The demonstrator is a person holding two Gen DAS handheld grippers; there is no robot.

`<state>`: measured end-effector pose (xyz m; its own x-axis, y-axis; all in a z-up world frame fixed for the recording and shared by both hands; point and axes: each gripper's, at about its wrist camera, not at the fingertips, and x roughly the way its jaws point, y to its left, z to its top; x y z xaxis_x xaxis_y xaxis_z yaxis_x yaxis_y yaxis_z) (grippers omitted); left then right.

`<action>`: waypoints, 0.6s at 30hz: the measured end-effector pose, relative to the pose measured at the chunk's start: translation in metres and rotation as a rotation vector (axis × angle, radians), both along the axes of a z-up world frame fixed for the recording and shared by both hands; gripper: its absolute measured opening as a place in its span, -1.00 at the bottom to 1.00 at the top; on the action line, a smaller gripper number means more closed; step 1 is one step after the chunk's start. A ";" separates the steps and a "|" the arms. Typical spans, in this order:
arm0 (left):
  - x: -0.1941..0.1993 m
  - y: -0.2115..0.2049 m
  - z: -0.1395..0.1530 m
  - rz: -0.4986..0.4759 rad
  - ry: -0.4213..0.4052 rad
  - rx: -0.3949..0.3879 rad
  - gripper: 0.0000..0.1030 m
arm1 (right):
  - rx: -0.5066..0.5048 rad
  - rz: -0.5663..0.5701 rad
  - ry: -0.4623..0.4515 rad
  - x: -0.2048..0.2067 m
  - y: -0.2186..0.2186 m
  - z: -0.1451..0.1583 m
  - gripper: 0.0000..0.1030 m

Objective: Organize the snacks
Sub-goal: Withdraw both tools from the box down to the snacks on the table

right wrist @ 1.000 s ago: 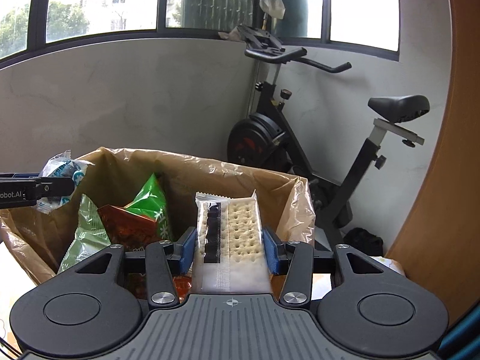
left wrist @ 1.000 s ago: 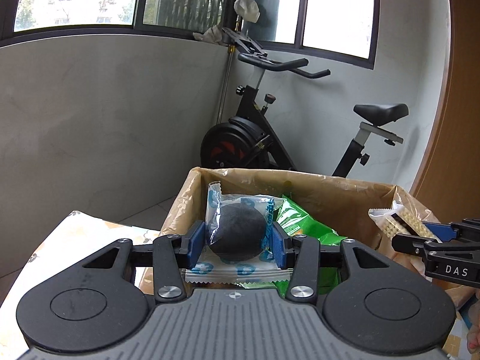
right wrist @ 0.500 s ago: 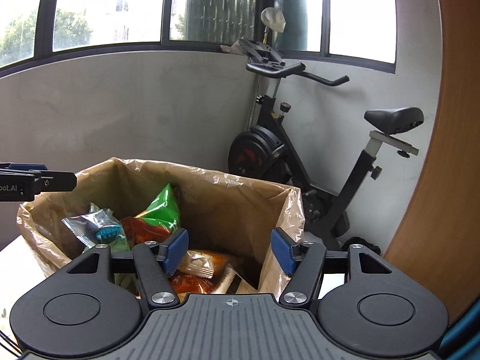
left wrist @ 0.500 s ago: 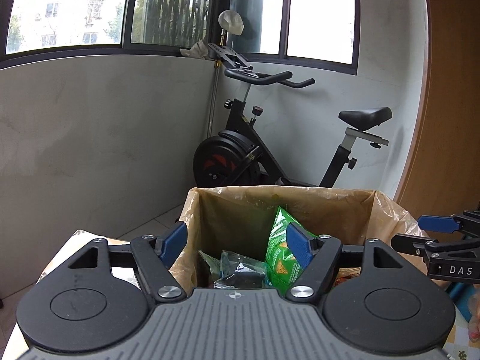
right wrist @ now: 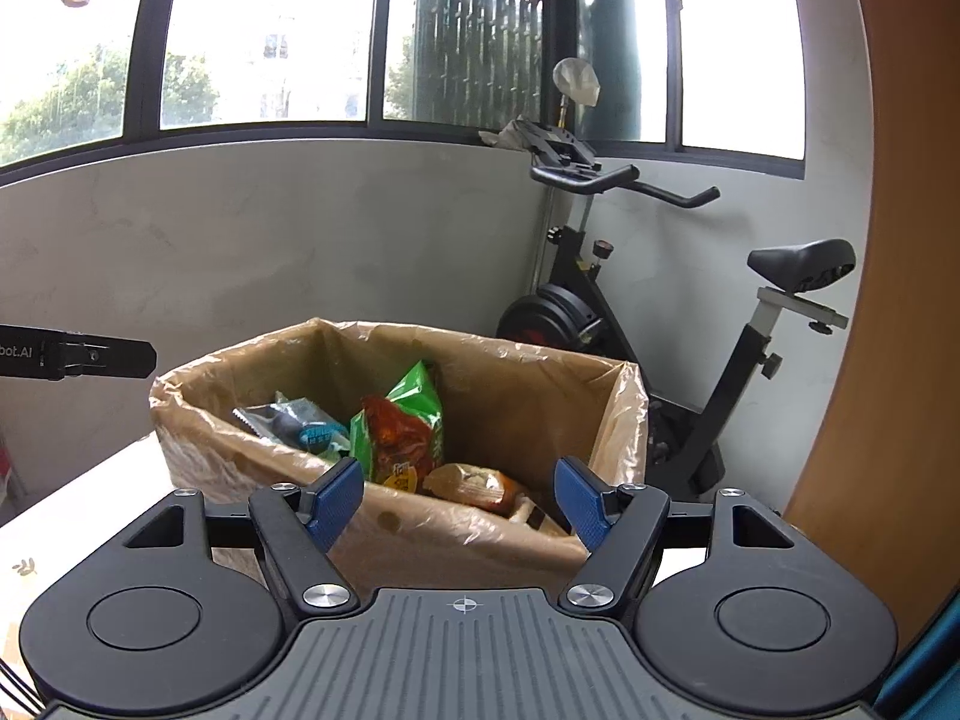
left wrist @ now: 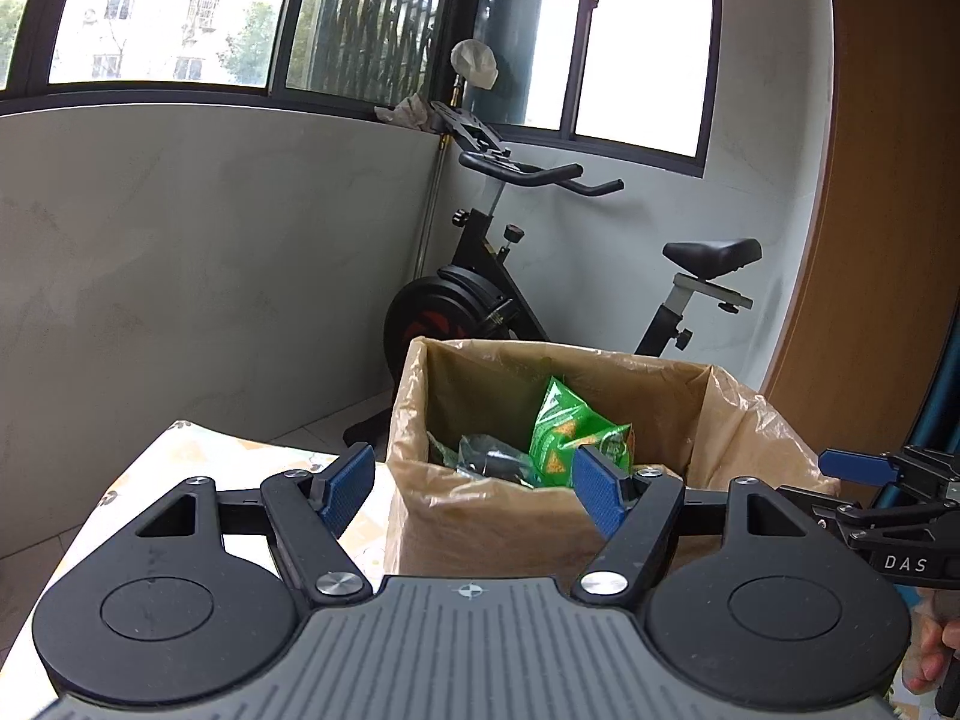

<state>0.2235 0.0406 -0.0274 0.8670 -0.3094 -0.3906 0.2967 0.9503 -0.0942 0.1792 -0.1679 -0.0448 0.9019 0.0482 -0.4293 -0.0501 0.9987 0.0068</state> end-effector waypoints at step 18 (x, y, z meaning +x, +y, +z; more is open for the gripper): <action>-0.013 0.017 -0.047 0.007 0.072 0.031 0.45 | 0.025 -0.011 0.039 -0.016 0.013 -0.049 0.31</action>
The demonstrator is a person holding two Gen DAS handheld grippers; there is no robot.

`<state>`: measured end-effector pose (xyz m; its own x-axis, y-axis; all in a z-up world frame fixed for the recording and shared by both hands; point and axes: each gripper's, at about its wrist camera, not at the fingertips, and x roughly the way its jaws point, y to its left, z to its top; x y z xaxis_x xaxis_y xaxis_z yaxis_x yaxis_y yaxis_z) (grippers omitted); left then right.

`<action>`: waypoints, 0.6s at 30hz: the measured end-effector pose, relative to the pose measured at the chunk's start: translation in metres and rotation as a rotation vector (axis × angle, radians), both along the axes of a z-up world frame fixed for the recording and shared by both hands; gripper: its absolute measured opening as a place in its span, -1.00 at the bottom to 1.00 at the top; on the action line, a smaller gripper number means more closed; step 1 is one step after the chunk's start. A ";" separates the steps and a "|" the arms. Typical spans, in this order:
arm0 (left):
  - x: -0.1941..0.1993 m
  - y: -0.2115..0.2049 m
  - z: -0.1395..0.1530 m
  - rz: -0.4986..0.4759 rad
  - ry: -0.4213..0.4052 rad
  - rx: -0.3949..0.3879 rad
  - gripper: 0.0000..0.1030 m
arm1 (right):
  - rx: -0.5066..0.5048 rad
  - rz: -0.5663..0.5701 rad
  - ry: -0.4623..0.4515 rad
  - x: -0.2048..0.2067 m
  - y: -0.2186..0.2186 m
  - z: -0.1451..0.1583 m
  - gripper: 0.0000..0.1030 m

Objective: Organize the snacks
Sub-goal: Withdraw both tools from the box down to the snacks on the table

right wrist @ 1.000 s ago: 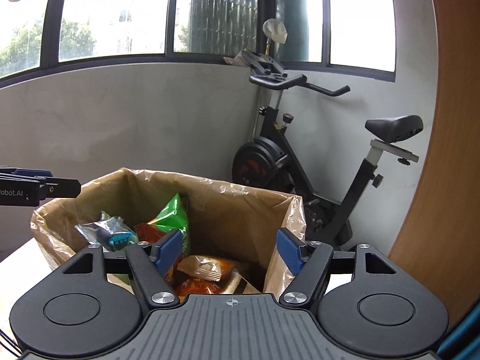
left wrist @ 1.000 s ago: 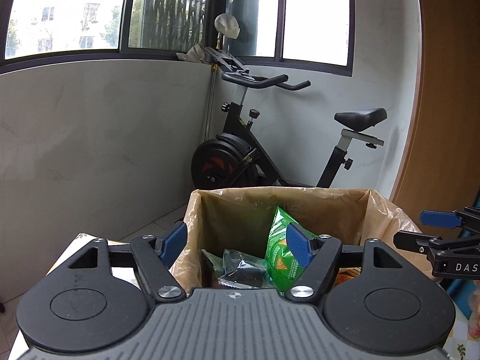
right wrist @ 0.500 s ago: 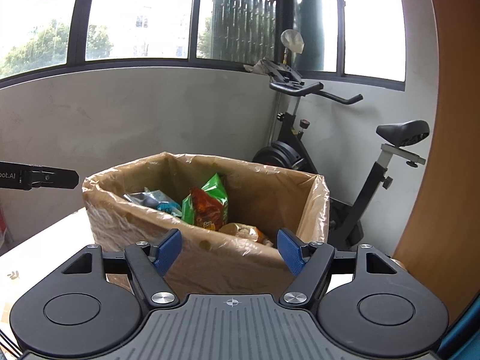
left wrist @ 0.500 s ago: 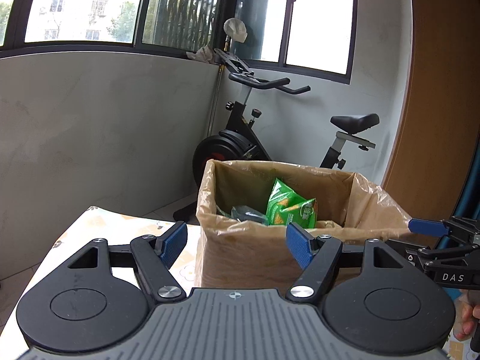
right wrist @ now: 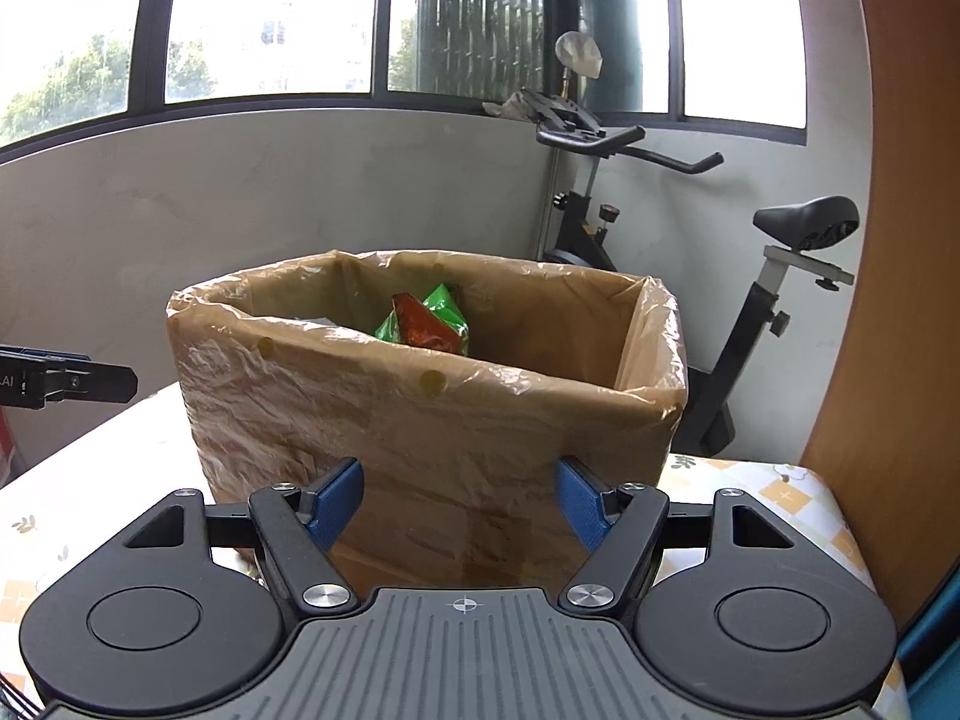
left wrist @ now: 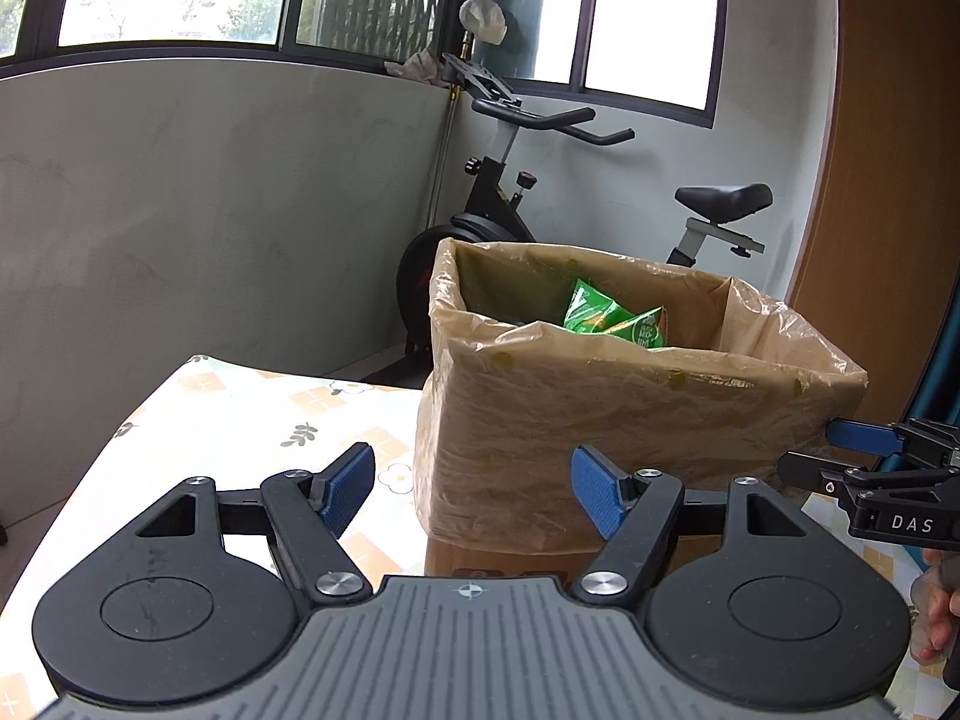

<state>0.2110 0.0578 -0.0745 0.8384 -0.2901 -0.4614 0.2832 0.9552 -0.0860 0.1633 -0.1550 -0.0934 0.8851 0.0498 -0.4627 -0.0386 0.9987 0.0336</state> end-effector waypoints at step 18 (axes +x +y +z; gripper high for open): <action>0.002 -0.005 -0.082 -0.063 0.154 0.039 0.45 | 0.064 -0.048 0.129 -0.010 -0.015 -0.081 0.30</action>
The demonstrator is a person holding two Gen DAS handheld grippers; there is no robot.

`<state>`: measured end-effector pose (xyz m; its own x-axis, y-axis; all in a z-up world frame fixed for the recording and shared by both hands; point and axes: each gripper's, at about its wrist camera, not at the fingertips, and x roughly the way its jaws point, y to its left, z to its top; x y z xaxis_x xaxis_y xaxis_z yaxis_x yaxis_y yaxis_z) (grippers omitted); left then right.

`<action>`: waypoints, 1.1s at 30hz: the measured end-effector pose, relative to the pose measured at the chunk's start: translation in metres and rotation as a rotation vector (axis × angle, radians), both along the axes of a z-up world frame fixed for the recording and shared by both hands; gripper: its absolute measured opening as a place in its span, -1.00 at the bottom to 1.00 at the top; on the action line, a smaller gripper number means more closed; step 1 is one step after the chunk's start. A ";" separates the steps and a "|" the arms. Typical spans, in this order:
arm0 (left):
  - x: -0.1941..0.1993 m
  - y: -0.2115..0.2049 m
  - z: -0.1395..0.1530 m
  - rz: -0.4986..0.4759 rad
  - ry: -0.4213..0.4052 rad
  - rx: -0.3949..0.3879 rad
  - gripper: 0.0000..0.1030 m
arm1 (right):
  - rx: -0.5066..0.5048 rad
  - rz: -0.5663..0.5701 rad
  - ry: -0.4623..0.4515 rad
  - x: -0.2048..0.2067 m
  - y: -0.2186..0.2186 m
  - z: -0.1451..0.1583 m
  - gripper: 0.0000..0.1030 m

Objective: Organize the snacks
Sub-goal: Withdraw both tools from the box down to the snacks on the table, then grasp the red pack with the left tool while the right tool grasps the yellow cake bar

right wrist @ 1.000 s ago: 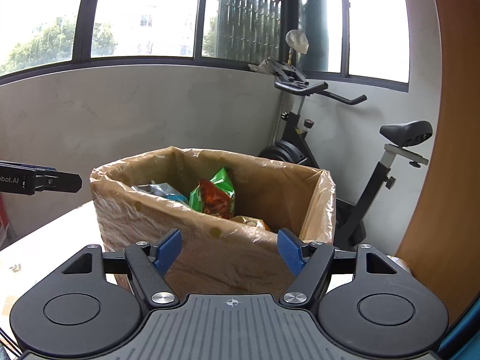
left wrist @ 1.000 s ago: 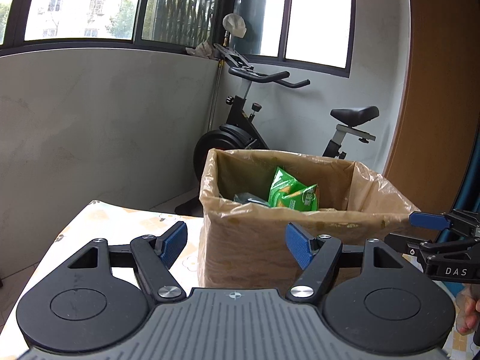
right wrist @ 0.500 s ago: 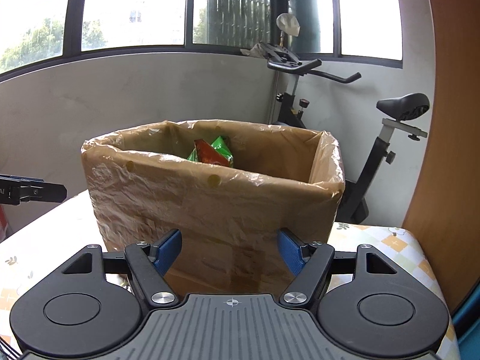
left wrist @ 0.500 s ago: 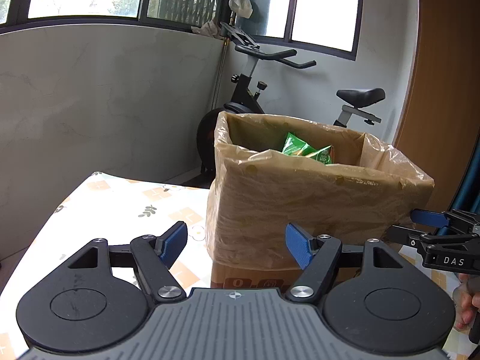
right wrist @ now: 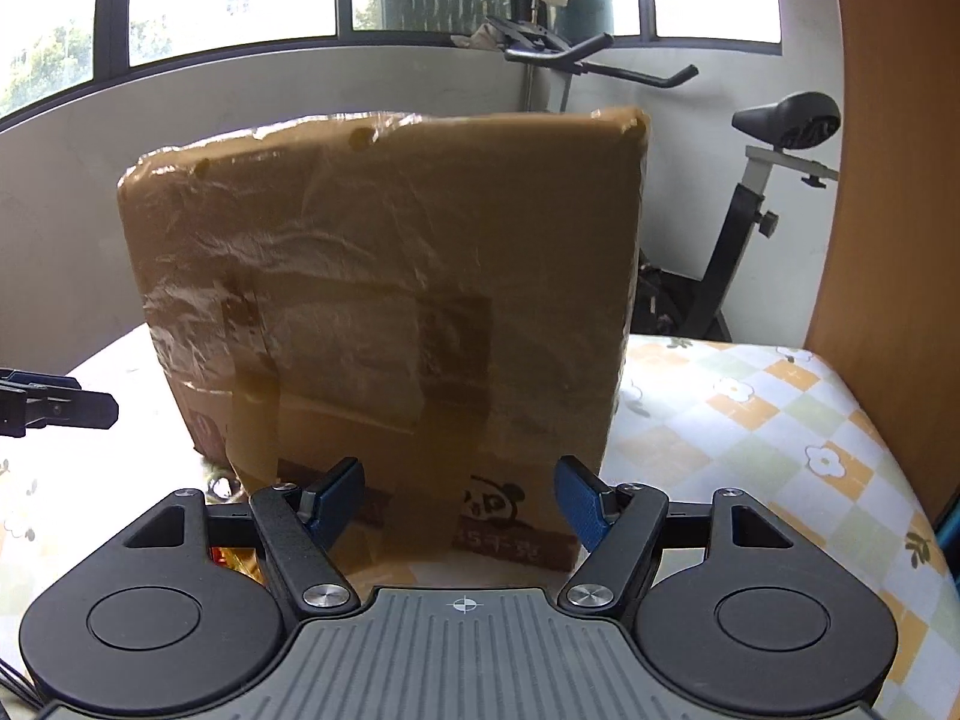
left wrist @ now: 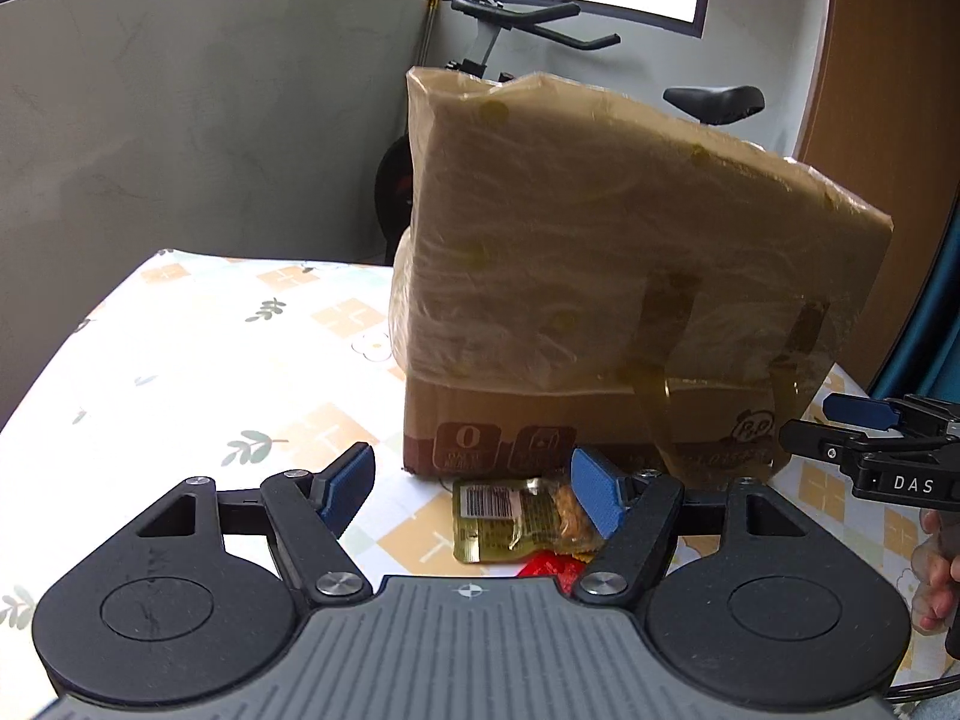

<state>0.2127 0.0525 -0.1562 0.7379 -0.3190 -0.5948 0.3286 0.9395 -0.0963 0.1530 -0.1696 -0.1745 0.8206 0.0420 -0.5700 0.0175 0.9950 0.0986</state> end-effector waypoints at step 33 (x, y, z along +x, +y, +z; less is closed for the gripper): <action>0.060 -0.008 -0.058 -0.043 0.139 -0.016 0.00 | 0.171 0.124 0.183 0.058 0.079 -0.047 -0.08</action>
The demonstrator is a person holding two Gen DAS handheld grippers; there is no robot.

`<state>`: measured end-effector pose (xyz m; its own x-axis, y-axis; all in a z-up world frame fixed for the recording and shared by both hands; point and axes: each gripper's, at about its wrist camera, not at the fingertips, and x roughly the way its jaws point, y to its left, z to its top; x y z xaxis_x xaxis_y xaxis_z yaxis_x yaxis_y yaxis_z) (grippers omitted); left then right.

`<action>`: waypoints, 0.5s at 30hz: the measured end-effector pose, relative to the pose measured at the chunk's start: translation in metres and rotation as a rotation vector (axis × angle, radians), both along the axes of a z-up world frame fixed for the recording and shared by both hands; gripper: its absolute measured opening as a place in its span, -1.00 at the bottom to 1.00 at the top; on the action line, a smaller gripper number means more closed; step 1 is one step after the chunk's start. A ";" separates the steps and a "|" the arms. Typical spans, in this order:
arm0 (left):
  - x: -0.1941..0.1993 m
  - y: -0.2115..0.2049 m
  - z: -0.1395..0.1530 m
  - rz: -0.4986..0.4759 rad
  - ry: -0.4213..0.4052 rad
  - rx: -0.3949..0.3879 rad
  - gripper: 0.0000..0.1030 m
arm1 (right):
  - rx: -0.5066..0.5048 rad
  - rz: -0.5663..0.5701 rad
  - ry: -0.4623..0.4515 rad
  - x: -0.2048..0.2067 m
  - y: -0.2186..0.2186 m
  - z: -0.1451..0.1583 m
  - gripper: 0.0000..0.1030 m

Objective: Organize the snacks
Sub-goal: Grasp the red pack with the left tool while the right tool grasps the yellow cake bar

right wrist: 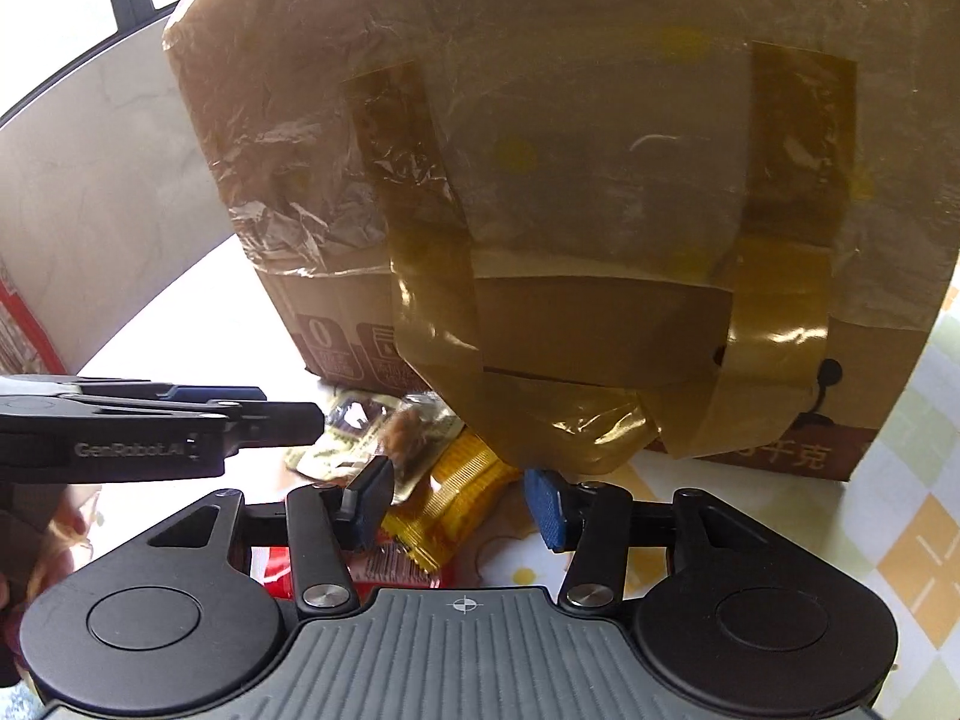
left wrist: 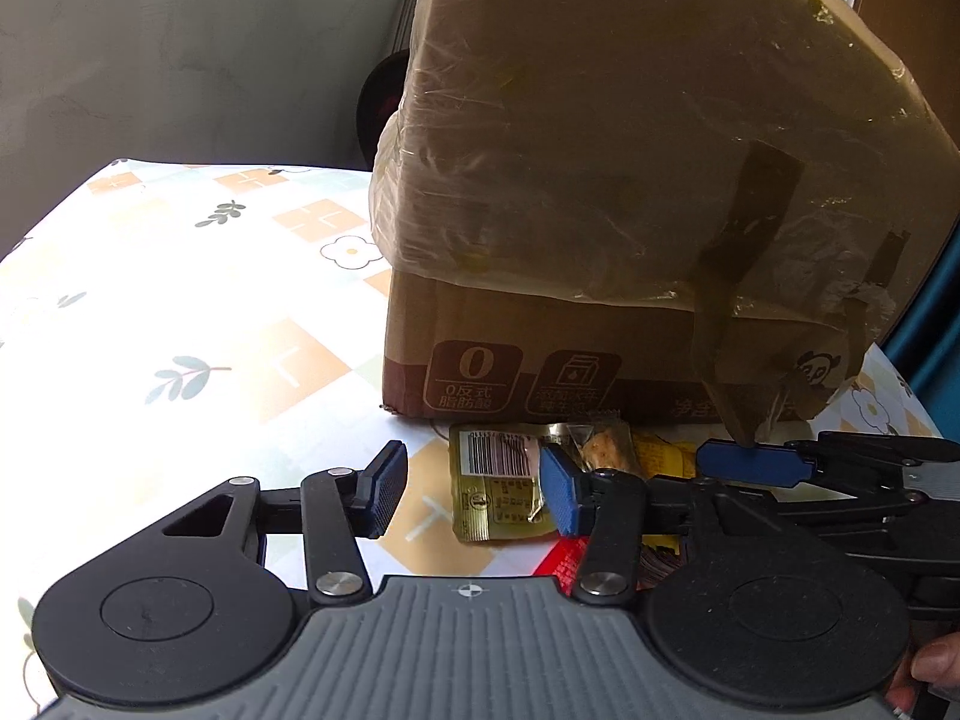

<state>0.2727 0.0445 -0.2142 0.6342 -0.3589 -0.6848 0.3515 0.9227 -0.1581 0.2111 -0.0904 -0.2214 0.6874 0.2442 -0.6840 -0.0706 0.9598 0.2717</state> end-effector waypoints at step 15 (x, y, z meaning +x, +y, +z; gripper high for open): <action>-0.015 -0.007 -0.010 -0.082 0.026 0.012 -0.25 | 0.027 0.016 0.021 -0.004 -0.006 -0.007 -0.26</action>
<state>0.2575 0.0373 -0.2239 0.5849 -0.4002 -0.7055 0.4216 0.8931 -0.1570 0.2069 -0.0960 -0.2284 0.6687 0.2736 -0.6913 -0.0796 0.9508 0.2994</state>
